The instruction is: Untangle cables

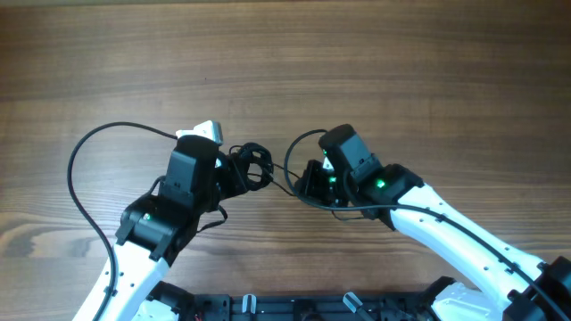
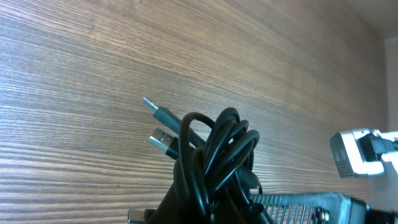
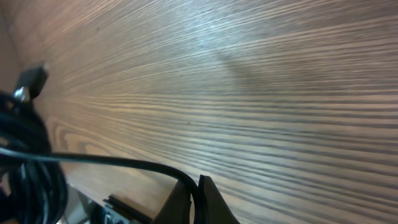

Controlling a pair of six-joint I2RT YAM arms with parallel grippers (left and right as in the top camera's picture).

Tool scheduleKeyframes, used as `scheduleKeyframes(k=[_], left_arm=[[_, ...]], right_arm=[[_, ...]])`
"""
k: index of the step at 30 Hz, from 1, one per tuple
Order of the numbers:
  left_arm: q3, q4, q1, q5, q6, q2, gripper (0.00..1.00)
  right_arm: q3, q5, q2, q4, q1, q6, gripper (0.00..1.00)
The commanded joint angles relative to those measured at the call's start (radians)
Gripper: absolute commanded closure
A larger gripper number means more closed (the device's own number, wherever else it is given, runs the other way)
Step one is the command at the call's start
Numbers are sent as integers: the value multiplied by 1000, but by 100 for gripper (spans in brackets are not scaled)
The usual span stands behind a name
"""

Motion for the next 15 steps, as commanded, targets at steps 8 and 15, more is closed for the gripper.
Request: scheduleKeyframes(k=[8,15], left_arm=[[14,5,15,-143,86,-50,96],[14,5,15,163,456,-34,96]], right_arm=[[-11,68,21,-64,-209,-206,69],[-8,-571,3,155,-254,-669,15]])
